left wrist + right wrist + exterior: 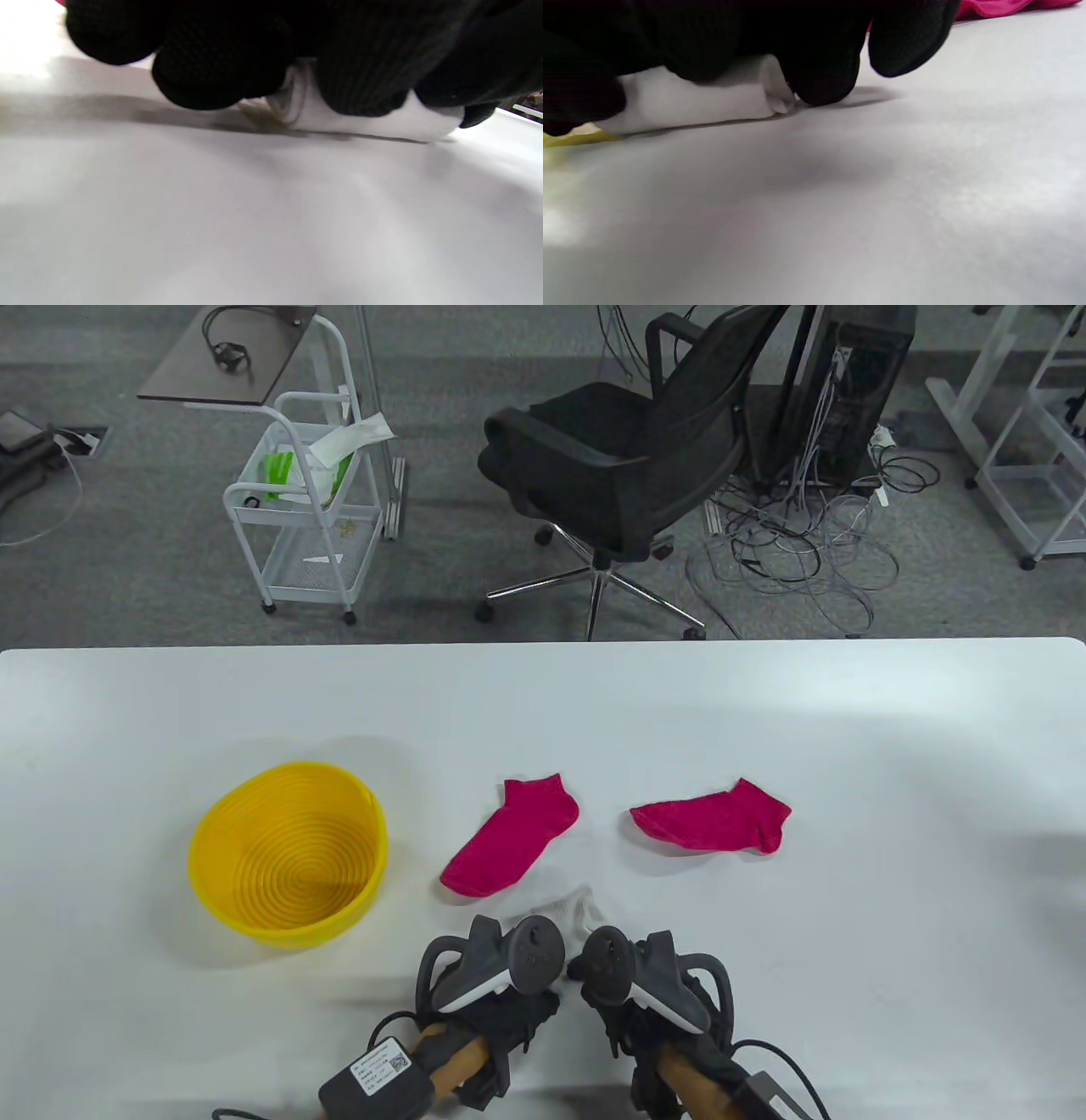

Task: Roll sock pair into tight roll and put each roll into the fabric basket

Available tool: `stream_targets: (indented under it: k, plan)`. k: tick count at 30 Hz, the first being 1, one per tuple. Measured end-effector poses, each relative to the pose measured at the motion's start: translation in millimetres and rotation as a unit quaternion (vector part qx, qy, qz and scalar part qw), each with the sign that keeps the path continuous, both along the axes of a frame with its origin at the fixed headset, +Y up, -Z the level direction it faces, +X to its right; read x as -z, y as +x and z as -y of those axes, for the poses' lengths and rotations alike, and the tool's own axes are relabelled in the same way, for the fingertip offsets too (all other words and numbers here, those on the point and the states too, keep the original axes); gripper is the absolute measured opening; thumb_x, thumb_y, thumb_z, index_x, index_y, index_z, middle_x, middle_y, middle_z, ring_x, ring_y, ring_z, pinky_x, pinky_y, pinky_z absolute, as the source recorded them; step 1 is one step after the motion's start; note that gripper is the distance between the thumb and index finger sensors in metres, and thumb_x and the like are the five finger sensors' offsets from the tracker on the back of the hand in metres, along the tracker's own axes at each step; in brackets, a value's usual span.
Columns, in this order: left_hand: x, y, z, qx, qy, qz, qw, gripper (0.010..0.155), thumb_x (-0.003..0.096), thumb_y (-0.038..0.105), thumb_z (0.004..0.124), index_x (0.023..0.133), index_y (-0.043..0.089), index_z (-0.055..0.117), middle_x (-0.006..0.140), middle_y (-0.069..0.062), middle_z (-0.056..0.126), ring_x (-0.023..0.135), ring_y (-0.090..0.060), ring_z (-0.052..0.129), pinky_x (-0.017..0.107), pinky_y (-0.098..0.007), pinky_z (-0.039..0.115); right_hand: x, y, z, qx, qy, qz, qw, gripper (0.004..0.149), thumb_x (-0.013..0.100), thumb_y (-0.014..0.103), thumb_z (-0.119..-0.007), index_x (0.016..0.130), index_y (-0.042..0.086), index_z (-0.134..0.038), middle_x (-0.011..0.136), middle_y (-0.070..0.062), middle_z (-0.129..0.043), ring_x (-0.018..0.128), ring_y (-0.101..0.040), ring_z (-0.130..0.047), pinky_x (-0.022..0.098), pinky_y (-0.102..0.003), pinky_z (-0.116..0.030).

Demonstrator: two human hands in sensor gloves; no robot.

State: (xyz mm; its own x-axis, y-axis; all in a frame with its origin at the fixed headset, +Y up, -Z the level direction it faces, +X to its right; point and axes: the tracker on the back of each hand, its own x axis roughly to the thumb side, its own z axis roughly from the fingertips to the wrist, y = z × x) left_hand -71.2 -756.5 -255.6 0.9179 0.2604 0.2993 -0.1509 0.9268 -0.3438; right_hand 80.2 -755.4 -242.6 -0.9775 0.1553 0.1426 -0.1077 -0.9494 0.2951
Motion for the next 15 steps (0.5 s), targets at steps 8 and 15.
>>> stream_targets:
  k: [8,15]
  plan:
    - [1,-2,1,-0.015,-0.014,0.001,1.0,0.043,0.0387,0.038,0.08,0.077,0.022,0.093,0.066,-0.007,0.096,0.042,-0.021,0.098,0.04,-0.044,0.079,-7,-1,-26,0.02,0.064,-0.03,0.997,0.039,0.04,0.045,-0.083,0.078,0.04,-0.087,0.084,0.013,-0.092,0.078,-0.015,-0.092,0.062,-0.048,-0.075]
    - [1,-3,1,-0.02,-0.017,-0.002,1.0,0.043,0.0391,0.039,0.079,0.077,0.022,0.093,0.065,-0.006,0.096,0.042,-0.021,0.098,0.039,-0.044,0.08,-10,-5,-21,-0.005,0.028,-0.055,0.998,0.039,0.04,0.046,-0.084,0.078,0.04,-0.088,0.086,0.014,-0.091,0.079,-0.016,-0.092,0.062,-0.049,-0.075]
